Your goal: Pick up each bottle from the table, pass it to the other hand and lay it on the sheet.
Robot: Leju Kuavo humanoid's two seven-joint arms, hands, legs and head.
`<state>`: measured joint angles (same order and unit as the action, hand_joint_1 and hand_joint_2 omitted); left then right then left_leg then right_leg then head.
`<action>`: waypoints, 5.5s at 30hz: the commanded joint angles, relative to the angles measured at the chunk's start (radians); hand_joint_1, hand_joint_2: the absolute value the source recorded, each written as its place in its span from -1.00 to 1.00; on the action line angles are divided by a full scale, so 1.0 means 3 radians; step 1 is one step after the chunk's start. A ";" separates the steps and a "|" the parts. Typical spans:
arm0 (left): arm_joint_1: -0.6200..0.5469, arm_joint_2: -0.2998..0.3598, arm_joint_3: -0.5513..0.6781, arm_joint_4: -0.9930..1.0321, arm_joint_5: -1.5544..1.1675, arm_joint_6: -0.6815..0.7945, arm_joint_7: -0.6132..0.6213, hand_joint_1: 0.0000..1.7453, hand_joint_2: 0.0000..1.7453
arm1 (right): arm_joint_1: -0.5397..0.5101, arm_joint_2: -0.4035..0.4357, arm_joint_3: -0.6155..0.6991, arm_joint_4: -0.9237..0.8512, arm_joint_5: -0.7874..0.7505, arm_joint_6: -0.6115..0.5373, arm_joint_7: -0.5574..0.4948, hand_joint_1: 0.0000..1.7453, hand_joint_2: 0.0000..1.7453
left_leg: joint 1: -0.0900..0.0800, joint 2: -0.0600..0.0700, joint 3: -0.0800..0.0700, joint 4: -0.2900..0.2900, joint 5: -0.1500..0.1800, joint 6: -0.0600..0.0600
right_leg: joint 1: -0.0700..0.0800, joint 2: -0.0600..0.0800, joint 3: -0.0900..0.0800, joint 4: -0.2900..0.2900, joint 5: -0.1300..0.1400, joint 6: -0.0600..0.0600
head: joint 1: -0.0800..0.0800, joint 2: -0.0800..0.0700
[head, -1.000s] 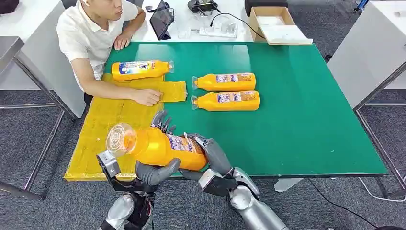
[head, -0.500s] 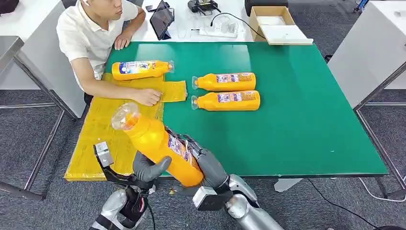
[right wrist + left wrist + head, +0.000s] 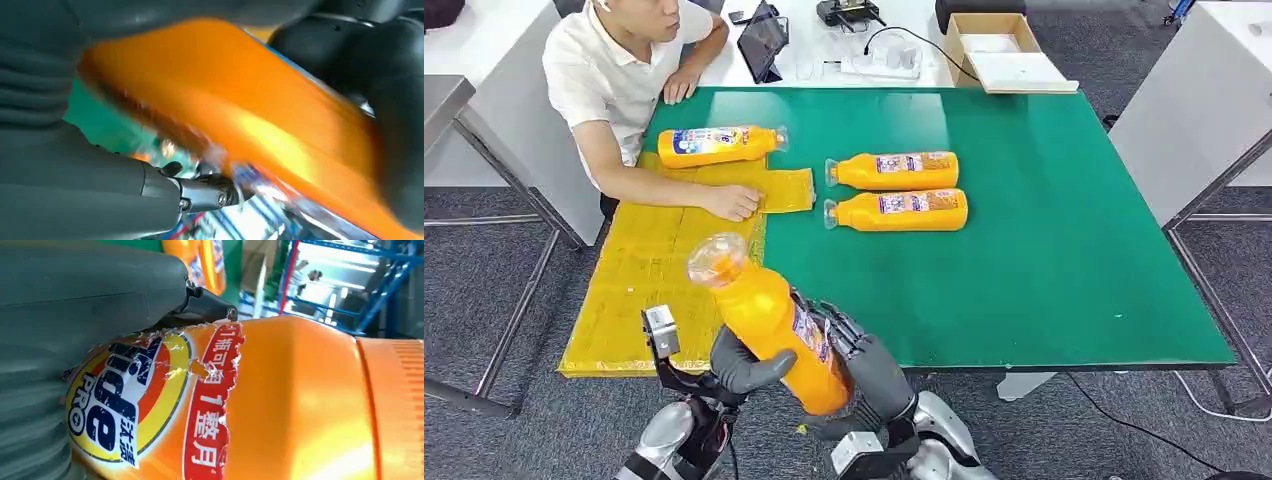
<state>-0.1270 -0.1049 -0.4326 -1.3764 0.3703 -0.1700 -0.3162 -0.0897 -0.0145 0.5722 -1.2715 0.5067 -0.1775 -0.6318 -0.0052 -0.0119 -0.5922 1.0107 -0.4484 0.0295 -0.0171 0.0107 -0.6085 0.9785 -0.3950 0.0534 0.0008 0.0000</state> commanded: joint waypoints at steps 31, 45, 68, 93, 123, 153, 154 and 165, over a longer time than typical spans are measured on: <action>-0.1368 0.0318 0.0548 0.2066 -0.4841 0.1835 0.1086 1.00 1.00 | 0.0567 0.0159 -0.0748 -0.1245 -0.0563 -0.1467 -0.0221 -1.00 -1.00 | 0.0005 -0.0014 0.0014 -0.0007 0.0009 -0.0011 | 0.0005 -0.0019 0.0016 -0.0005 0.0001 -0.0009 | 0.0000 -0.0001; -0.1800 0.0220 0.0714 0.2973 -0.4596 0.1543 0.0982 1.00 1.00 | 0.0491 0.0184 -0.0812 -0.0962 -0.0541 -0.1315 -0.0221 -1.00 -1.00 | 0.0005 0.0004 0.0016 -0.0004 0.0006 -0.0011 | 0.0006 -0.0005 0.0015 -0.0002 0.0005 -0.0016 | 0.0000 0.0000; -0.1796 0.0083 0.0804 0.2955 -0.3904 0.0944 0.0390 -1.00 1.00 | 0.0283 0.0089 -0.0709 -0.0499 -0.0657 -0.1314 -0.0221 -1.00 -1.00 | 0.0005 0.0007 0.0017 -0.0007 0.0017 -0.0015 | 0.0005 0.0000 0.0015 -0.0002 0.0011 -0.0017 | -0.0001 0.0000; -0.0824 -0.0032 0.0877 0.0570 -0.1577 0.1318 -0.0647 -1.00 1.00 | 0.0360 0.0057 -0.0682 -0.0523 -0.0601 -0.1402 -0.0221 -1.00 -1.00 | 0.0004 -0.0003 0.0001 -0.0002 0.0014 -0.0013 | 0.0004 -0.0003 0.0000 0.0002 0.0007 -0.0014 | -0.0001 -0.0001; -0.0482 0.0119 0.0404 -0.0566 -0.0648 0.0785 -0.0381 -1.00 1.00 | -0.0857 -0.0479 -0.1162 0.1580 0.1546 -0.1260 0.0767 -1.00 1.00 | 0.0001 -0.0002 0.0002 -0.0002 0.0016 -0.0009 | 0.0002 -0.0002 0.0003 -0.0002 0.0012 -0.0010 | -0.0002 0.0000; -0.0372 0.0066 0.0417 -0.0530 -0.0850 0.0828 -0.0259 -1.00 1.00 | -0.1234 -0.0428 -0.0857 0.2353 0.1782 -0.0090 0.1979 -1.00 1.00 | 0.0003 -0.0008 0.0011 -0.0002 0.0018 -0.0011 | 0.0005 -0.0012 0.0010 -0.0003 0.0012 -0.0009 | -0.0001 0.0000; -0.0376 0.0065 0.0415 -0.0524 -0.0853 0.0827 -0.0254 -1.00 1.00 | -0.1235 -0.0427 -0.0861 0.2358 0.1773 -0.0071 0.1984 -1.00 1.00 | 0.0004 -0.0008 0.0016 -0.0003 0.0019 -0.0012 | 0.0006 -0.0013 0.0015 -0.0005 0.0012 -0.0011 | -0.0001 -0.0001; -0.0505 0.0064 0.0350 -0.0370 -0.0846 0.0687 -0.0193 -1.00 1.00 | -0.1356 -0.0478 -0.0808 0.2601 0.1574 0.0532 0.1881 -1.00 1.00 | 0.0005 -0.0014 0.0030 -0.0002 0.0021 -0.0012 | 0.0006 -0.0018 0.0033 -0.0005 0.0014 -0.0012 | -0.0001 0.0000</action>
<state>-0.2272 -0.0900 -0.2930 -1.5671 0.1125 0.0622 -0.3864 -0.4796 -0.1446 0.2884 -0.6515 1.0063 -0.1472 -0.0427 -0.0057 -0.0122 -0.5825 1.0110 -0.4428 0.0281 -0.0172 0.0096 -0.6002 0.9787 -0.3907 0.0525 0.0004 0.0000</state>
